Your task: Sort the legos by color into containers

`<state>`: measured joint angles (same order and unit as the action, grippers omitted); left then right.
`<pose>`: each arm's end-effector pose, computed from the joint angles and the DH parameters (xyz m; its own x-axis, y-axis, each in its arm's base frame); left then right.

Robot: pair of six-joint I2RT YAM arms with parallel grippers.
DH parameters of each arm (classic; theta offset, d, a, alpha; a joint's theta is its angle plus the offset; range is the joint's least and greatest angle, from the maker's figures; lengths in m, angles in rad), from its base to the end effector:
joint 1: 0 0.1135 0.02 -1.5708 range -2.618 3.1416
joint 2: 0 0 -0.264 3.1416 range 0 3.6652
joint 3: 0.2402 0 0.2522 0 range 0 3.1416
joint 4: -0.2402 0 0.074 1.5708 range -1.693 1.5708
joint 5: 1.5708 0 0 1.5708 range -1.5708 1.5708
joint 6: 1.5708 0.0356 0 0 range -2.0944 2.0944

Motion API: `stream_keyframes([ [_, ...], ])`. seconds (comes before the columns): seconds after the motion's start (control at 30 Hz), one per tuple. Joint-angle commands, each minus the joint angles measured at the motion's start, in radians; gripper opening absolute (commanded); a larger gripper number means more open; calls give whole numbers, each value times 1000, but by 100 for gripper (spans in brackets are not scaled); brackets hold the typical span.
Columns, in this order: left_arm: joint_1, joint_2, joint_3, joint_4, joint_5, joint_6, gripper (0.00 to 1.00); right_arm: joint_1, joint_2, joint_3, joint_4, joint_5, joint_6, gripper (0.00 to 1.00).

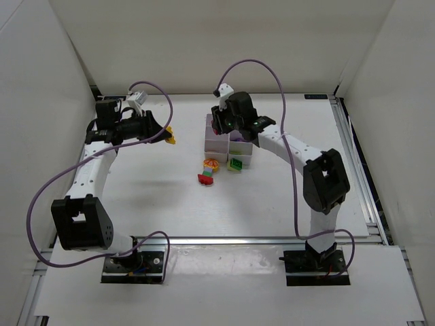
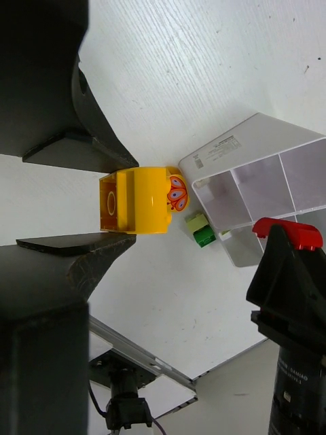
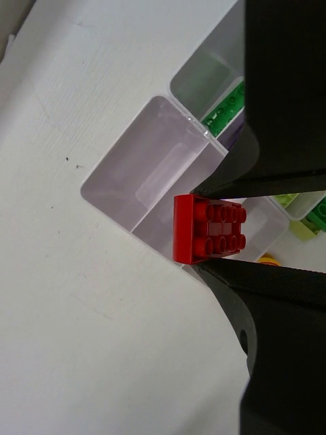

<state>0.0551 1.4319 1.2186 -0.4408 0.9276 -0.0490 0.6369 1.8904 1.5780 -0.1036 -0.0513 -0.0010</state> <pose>0.3123 -0.0113 0.3237 -0.6362 -0.0645 -0.7688 0.5706 0.6314 -0.5252 0.3645 0.2719 0.3017 -0.3242 -0.2411 -0.9147 -0.6319 0.7748 0.0198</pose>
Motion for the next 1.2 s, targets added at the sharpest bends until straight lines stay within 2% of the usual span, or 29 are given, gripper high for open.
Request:
stream_keyframes([
  [0.0, 2, -19, 22, 2, 1, 11, 10, 12, 47, 59, 53, 123, 90, 0],
  [0.5, 2, -1, 38, -24, 1, 35, 10, 12, 122, 119, 61, 166, 116, 1],
  [0.83, 3, 30, 59, -26, -1, 38, 10, 9, 122, 116, 54, 145, 114, 23],
  [0.87, 3, 32, 61, -27, 0, 38, 10, 9, 122, 113, 53, 145, 114, 29],
  [1.0, 2, 36, 67, -27, -1, 41, 10, 3, 124, 114, 53, 131, 114, 40],
  [1.07, 3, 36, 67, -27, 1, 41, 10, 4, 125, 116, 53, 125, 114, 50],
  [1.17, 2, 36, 62, -27, 1, 41, 10, 6, 122, 117, 53, 116, 114, 53],
])
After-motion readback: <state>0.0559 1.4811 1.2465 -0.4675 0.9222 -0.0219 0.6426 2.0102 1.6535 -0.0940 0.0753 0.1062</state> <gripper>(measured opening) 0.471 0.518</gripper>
